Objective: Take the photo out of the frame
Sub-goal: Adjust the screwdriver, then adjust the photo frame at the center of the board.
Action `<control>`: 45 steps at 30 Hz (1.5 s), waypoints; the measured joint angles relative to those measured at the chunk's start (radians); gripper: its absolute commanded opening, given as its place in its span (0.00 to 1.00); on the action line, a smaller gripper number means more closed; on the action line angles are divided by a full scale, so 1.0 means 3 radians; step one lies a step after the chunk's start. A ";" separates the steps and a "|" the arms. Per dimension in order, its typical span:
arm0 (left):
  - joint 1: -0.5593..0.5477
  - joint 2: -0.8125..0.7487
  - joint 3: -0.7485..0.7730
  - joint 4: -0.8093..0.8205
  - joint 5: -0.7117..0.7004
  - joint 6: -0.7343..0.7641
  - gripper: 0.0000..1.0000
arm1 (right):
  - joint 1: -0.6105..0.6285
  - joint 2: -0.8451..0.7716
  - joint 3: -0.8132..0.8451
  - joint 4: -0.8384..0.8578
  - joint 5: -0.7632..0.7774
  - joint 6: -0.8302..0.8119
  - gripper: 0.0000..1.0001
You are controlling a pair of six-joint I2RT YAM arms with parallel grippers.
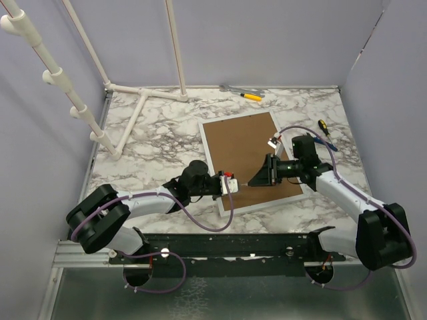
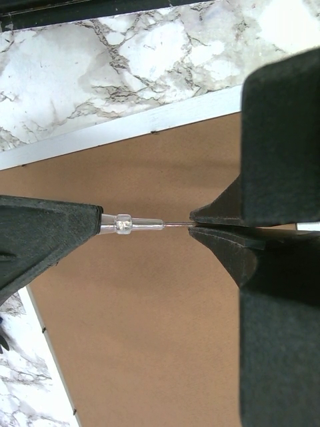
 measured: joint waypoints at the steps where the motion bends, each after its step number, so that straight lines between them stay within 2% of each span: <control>1: 0.0000 0.0000 0.0000 0.0000 -0.0001 0.0000 0.00 | 0.0000 0.0006 0.0000 0.0008 0.0000 0.0000 0.20; 4: 0.0000 0.0000 0.0000 0.0005 -0.0003 0.0001 0.00 | 0.0000 0.0019 -0.0006 0.0013 0.0017 -0.0006 0.03; 5: 0.0001 -0.0003 0.0000 0.0005 -0.0004 0.0001 0.04 | -0.0005 0.0025 -0.0015 0.0009 0.0034 -0.0010 0.01; 8: 0.0001 -0.0003 0.0000 -0.0005 -0.0013 0.0003 0.39 | -0.0011 0.0034 -0.0027 -0.0001 0.0062 -0.0010 0.01; 11: -0.0003 -0.0003 0.0000 -0.0010 -0.0074 -0.0010 0.65 | -0.0010 -0.0017 -0.0027 -0.0014 0.0187 -0.0010 0.01; 13: -0.0006 -0.0006 0.0000 -0.0003 -0.0197 -0.0065 0.79 | -0.0005 -0.0132 -0.0027 -0.0090 0.0425 -0.0010 0.00; 14: -0.0006 -0.0009 0.0000 0.0011 -0.0289 -0.0104 0.93 | -0.0005 -0.0206 -0.0027 -0.0148 0.0562 -0.0006 0.01; 15: -0.0006 -0.0011 0.0000 0.0033 -0.0398 -0.0163 0.98 | -0.0005 -0.0282 -0.0027 -0.0203 0.0712 -0.0001 0.00; 19: -0.0005 -0.0014 0.0028 0.0121 -0.1061 -0.0540 0.99 | -0.0005 -0.0685 -0.0027 -0.0477 0.1356 0.0048 0.01; 22: 0.0003 0.0025 0.0198 0.0071 -0.1879 -0.1002 0.99 | -0.0005 -0.1062 -0.0028 -0.0701 0.1857 0.0146 0.00; 26: 0.0060 0.0313 0.0888 -0.0354 -0.2644 -0.1484 0.99 | -0.0005 -0.1517 -0.0028 -0.1049 0.2630 0.0467 0.01; 29: 0.0136 0.0604 0.1404 -0.0621 -0.2889 -0.1637 0.98 | -0.0005 -0.1741 -0.0027 -0.1389 0.3263 0.0805 0.01; 31: 0.0242 0.0839 0.1714 -0.0799 -0.2908 -0.1705 0.97 | -0.0005 -0.1826 -0.0017 -0.1617 0.3618 0.0992 0.00; 36: 0.0641 0.1185 0.1979 -0.1063 -0.2649 -0.1734 0.96 | -0.0005 -0.1926 0.0076 -0.2007 0.4194 0.1270 0.01; 40: 0.0980 0.1530 0.2363 -0.1326 -0.2277 -0.1611 0.94 | -0.0005 -0.2042 0.0148 -0.2110 0.4415 0.1320 0.01; 45: 0.1188 0.1944 0.2932 -0.1630 -0.1911 -0.1441 0.93 | -0.0005 -0.2140 0.0155 -0.2127 0.4523 0.1338 0.01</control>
